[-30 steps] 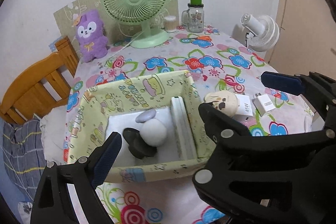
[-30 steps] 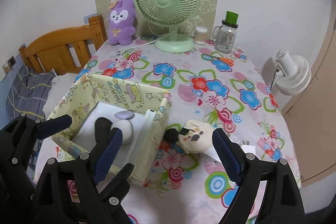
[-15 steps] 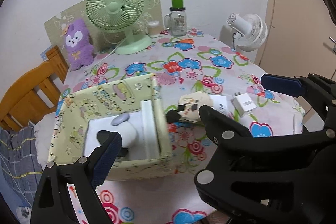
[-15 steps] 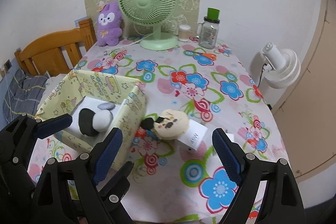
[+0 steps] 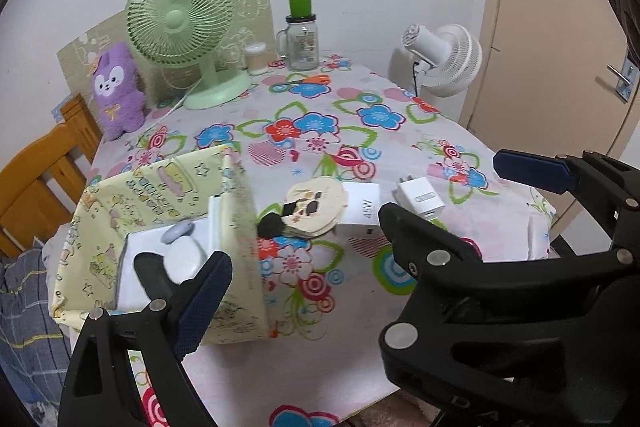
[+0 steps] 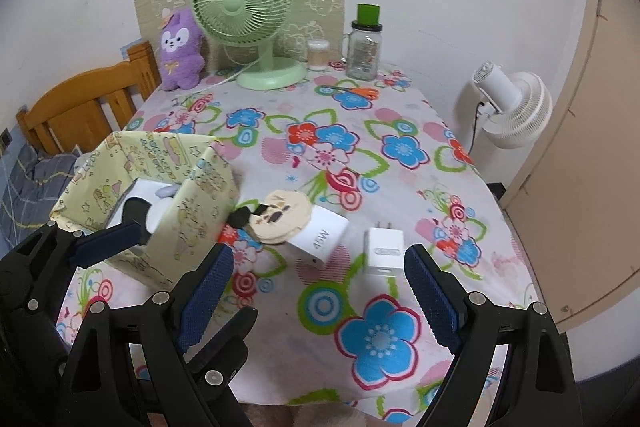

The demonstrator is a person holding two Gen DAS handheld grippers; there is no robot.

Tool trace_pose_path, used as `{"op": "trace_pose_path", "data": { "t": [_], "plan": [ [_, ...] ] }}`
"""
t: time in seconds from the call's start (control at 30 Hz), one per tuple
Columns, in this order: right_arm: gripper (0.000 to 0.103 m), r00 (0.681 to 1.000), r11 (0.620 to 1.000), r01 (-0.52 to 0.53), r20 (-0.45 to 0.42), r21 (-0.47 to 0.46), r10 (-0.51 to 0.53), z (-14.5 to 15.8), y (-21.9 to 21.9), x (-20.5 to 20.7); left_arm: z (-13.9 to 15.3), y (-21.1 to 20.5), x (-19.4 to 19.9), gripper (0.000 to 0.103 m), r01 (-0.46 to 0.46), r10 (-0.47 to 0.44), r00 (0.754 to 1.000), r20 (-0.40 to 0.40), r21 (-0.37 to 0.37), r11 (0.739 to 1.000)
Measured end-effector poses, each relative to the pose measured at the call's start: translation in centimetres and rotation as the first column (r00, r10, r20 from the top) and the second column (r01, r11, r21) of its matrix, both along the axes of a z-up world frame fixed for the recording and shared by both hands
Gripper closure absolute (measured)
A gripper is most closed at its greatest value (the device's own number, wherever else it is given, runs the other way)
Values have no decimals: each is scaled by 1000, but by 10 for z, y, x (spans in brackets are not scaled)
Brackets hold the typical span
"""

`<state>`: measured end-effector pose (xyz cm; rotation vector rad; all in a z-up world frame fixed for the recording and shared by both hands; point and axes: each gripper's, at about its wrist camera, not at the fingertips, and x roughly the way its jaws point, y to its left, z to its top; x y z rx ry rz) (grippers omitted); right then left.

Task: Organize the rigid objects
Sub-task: 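Withdraw both open tools from the box toward the two white chargers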

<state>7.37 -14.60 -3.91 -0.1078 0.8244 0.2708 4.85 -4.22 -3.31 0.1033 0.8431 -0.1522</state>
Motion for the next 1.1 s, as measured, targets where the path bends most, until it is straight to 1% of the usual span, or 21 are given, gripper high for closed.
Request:
{"op": "trace_pose_path", "data": {
  "t": [0.13,0.4,0.57,0.73,0.93,1.1],
  "plan": [
    [14,1000,1000,16,-1,7,-16,-5,-11,0,-4,-9,2,8,9,-9,1000,1,-7,1000],
    [14,1000,999,20,-19,32,-20,-17,-28,4,-18,-14,9,8,-10,9,1000,-28,-57,998],
    [14,999,1000,20,-28,13,-20,-29,-35,8,-29,-21,13,8,-14,11,999,-46,-60,998],
    [14,999,1000,16,-42,3,-16,-43,-41,15,-43,-26,19,8,-29,23,997,-79,-82,996],
    [14,998,1000,16,-63,-7,-17,-57,-48,25,-57,-34,30,8,-47,40,994,-97,-73,996],
    [14,996,1000,31,-83,0,-31,-67,-57,36,-62,-39,37,8,-53,47,994,-98,-58,997]
  ]
}}
